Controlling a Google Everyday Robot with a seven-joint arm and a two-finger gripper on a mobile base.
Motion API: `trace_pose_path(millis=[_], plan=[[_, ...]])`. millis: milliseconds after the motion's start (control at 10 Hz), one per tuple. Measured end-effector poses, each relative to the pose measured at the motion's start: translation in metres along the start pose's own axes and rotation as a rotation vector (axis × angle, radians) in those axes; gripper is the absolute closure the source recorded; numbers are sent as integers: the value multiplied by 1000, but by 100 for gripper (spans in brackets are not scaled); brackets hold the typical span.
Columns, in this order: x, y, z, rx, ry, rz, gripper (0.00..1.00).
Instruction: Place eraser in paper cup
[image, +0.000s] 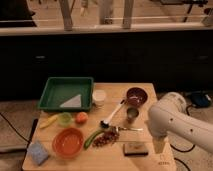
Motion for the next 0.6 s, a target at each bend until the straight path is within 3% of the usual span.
trace_pose_path(millis=[600], plan=[[-19, 5, 42, -23, -51, -44, 20]])
